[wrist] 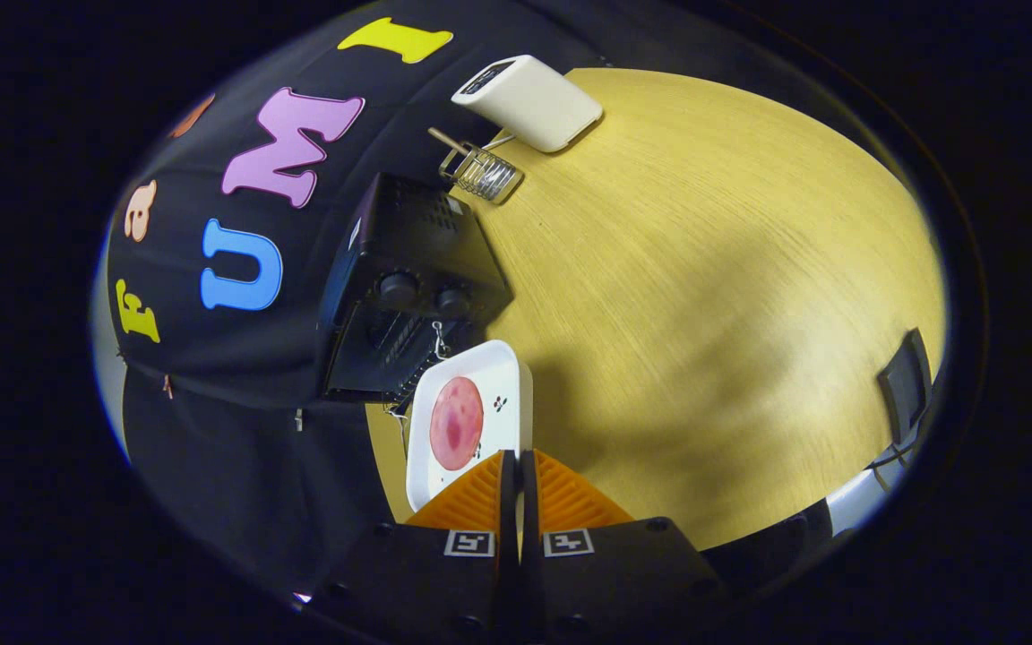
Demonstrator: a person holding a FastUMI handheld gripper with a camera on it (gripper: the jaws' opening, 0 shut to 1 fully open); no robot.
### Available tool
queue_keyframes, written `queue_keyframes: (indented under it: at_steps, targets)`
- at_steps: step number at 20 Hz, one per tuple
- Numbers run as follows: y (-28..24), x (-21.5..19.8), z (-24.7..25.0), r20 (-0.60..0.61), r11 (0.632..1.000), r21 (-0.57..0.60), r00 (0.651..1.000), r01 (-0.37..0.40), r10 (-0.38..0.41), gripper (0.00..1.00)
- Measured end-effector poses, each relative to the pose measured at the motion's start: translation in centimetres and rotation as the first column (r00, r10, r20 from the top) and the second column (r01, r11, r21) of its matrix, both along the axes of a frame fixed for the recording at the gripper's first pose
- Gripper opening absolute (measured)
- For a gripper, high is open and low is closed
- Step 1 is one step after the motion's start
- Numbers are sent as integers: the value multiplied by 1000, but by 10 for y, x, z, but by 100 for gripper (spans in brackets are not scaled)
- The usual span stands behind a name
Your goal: Open the toaster oven, put the food inside, and close the toaster oven door.
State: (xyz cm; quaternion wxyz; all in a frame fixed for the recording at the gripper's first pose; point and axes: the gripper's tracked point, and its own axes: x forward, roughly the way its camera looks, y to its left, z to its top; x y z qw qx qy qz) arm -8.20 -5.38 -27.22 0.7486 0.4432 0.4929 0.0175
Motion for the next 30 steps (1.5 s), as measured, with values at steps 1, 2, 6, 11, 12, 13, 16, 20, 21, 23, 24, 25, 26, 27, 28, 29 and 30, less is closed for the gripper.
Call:
queue_keyframes:
  at_steps: [1, 2, 6, 11, 12, 13, 16, 20, 21, 23, 24, 25, 26, 27, 28, 29, 30]
  targets:
    - [10, -3, 4, 4, 1000, 7, 1000, 1, -1, 5]
    - [20, -3, 6, 7, 1000, 13, 1000, 3, -3, 5]
    - [58, -1, 11, 19, 1000, 21, 1000, 1, -1, 5]
    - [100, 19, 16, 60, 999, 28, 997, 42, -44, 5]
    - [108, 24, 16, 63, 998, 30, 997, 51, -53, 5]
    - [116, 28, 14, 61, 998, 33, 996, 60, -62, 5]
    - [133, 50, 10, 74, 993, 38, 991, 108, -110, 5]
    - [147, 84, 3, 92, 980, 65, 976, 191, -196, 5]
    - [149, 92, -2, 89, 971, 75, 969, 226, -232, 5]
    - [151, 105, -12, 73, 951, 95, 950, 296, -303, 5]
    - [152, 112, -20, 61, 941, 93, 941, 326, -333, 5]
    - [153, 116, -27, 39, 934, 79, 935, 349, -353, 5]
    - [154, 119, -32, 30, 930, 67, 931, 361, -364, 5]
    - [160, 126, -37, 29, 927, 60, 928, 369, -371, 5]
    - [165, 133, -40, 38, 925, 63, 925, 375, -378, 5]
    - [172, 140, -40, 46, 922, 71, 922, 380, -384, 5]
    - [177, 149, -40, 54, 918, 78, 918, 388, -392, 5]
